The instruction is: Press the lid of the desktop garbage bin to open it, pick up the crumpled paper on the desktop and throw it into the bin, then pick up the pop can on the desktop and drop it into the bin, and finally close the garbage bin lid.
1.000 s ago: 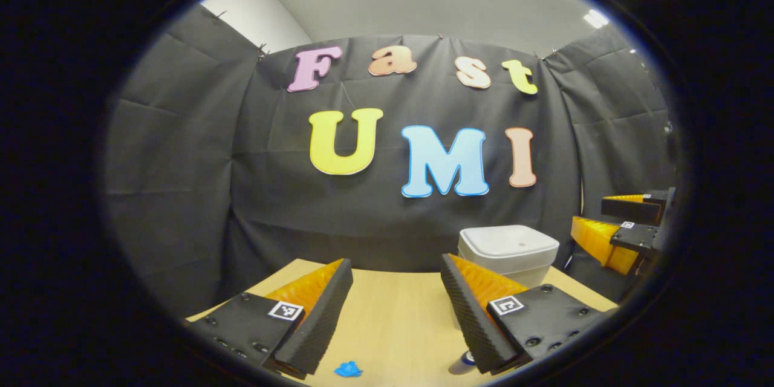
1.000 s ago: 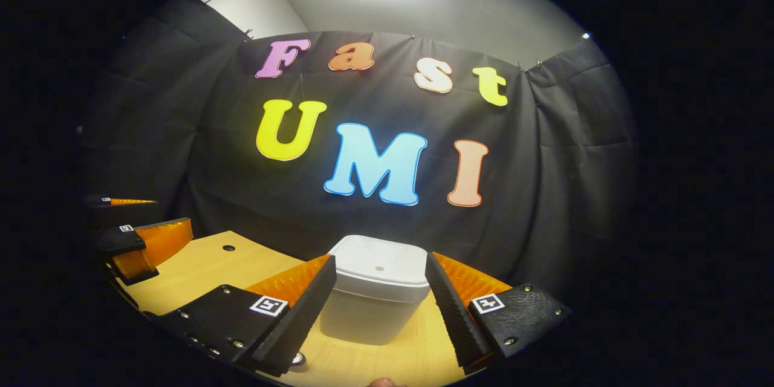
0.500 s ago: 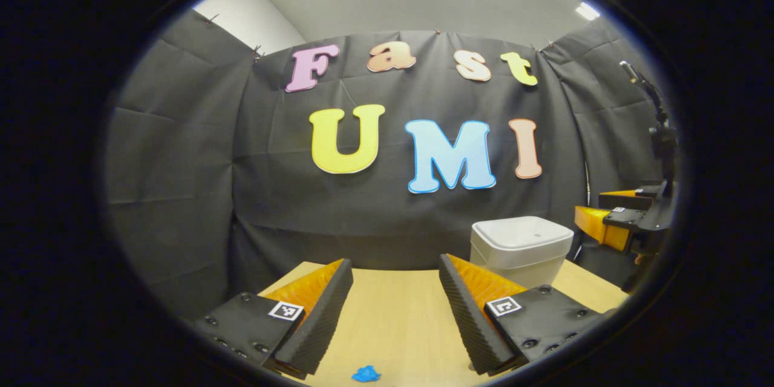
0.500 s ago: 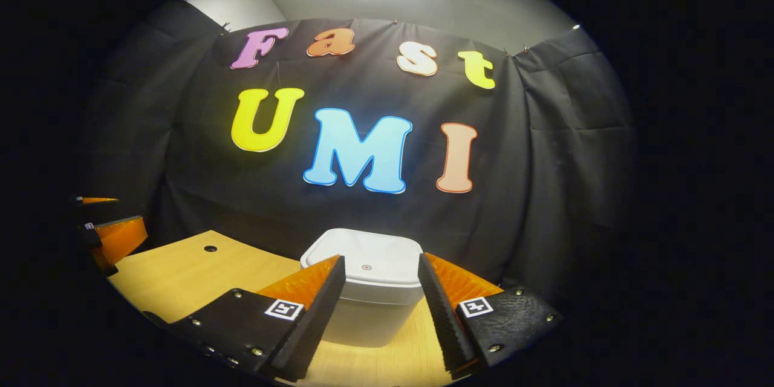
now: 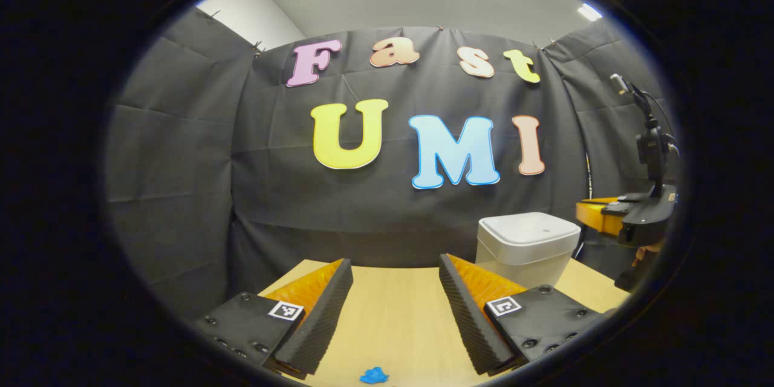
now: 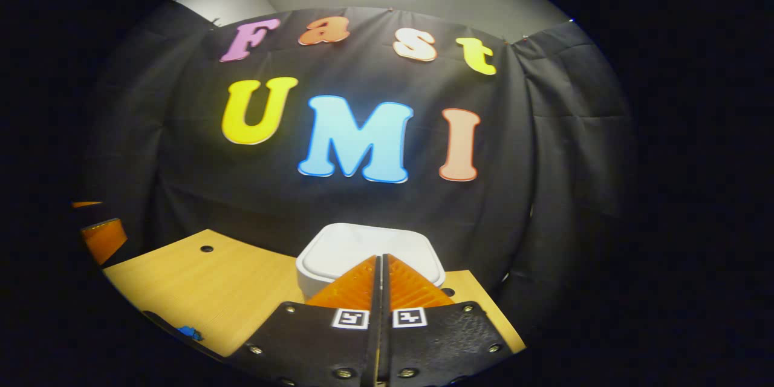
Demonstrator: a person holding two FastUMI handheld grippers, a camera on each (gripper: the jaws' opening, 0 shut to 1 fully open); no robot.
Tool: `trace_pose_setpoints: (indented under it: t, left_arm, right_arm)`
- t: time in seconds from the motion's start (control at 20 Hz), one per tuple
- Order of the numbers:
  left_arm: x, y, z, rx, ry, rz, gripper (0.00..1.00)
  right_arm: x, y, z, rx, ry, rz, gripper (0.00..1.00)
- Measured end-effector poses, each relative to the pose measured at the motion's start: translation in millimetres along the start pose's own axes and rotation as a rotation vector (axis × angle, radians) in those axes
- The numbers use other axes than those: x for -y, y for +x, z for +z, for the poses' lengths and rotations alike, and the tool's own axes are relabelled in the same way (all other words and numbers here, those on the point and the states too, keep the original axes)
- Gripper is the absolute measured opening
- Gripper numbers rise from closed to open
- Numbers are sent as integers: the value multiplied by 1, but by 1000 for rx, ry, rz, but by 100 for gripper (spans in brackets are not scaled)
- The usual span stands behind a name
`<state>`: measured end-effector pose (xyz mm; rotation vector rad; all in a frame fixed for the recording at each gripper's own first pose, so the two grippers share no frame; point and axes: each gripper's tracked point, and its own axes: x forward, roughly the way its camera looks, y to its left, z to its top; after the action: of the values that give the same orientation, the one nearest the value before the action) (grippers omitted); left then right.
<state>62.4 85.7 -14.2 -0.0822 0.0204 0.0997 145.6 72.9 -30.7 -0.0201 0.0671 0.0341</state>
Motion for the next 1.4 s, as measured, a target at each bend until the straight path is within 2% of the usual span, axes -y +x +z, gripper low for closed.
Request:
trace_pose_setpoints:
  t: [0.05, 0.1, 0.2, 0.25, 0.3, 0.4, 0.6, 0.8, 1.0, 1.25, 1.4]
  left_arm:
    - [-4, 1, 1, 2, 1, 4, 100]
    - [-6, 2, 1, 2, 2, 8, 100]
    - [-9, 4, -1, 0, 1, 11, 100]
    - [-11, 4, -2, -2, 4, 15, 100]
    - [-14, 5, -1, -2, 6, 17, 100]
    - [-17, 6, -1, 0, 7, 24, 100]
    - [-18, 9, -6, -9, 4, 25, 100]
    - [-21, 9, -9, -20, 0, 32, 100]
    - [-25, 8, -12, -23, -4, 48, 100]
    - [-24, 9, -12, -28, 0, 54, 100]
    - [-21, 8, -13, -28, -4, 51, 100]
  right_arm:
    - [-5, 5, -1, -9, 14, 15, 8]
    - [-4, 8, -7, -21, 22, 16, 9]
    - [-8, 15, -12, -42, 29, 27, 7]
    - [-1, 32, -21, -56, 46, 15, 7]
    - [-7, 22, -19, -71, 62, 26, 1]
    - [-10, 30, -21, -80, 71, 35, 1]
    - [-14, 49, -30, -92, 9, 56, 1]
    - [-18, 63, -46, -157, 56, 83, 2]
    - [-16, 68, -46, -163, 98, 92, 1]
    - [-15, 67, -50, -169, 53, 101, 2]
    - [-15, 67, -52, -165, 77, 109, 2]
